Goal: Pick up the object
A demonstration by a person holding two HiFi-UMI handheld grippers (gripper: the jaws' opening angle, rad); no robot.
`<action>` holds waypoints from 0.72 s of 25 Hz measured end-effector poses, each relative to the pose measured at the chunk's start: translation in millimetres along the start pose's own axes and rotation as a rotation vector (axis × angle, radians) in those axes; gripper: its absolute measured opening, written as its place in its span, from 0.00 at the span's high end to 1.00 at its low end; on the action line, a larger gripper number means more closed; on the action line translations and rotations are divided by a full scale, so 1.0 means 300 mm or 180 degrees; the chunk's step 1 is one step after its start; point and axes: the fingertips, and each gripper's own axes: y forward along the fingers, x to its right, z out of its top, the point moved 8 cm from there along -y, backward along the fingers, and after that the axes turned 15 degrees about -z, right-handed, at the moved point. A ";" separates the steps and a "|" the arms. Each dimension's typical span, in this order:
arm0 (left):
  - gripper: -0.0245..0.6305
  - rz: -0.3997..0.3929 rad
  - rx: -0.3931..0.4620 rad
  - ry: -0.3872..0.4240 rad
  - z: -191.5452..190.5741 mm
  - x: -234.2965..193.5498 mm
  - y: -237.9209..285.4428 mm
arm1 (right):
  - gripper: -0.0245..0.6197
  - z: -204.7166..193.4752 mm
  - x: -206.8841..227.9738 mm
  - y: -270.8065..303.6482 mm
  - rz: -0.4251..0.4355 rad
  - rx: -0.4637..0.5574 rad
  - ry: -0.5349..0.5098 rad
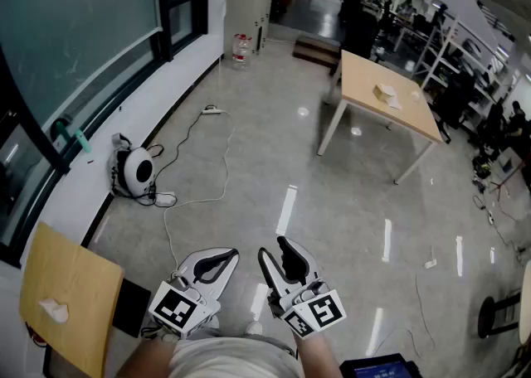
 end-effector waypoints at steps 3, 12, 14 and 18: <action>0.96 0.0379 0.0023 -0.0142 -0.053 -0.092 -0.182 | 0.67 -0.081 -0.148 0.144 0.0351 -0.0129 0.0021; 0.93 0.2157 0.0131 -0.0553 -0.263 -0.170 -1.017 | 0.67 -0.373 -0.890 0.462 0.1889 -0.0675 0.0011; 0.91 0.2479 0.0213 -0.0642 -0.313 -0.152 -1.222 | 0.67 -0.437 -1.092 0.501 0.2185 -0.0799 -0.0032; 0.91 0.3060 0.0344 -0.0846 -0.423 -0.122 -1.640 | 0.67 -0.569 -1.526 0.553 0.2760 -0.0989 -0.0142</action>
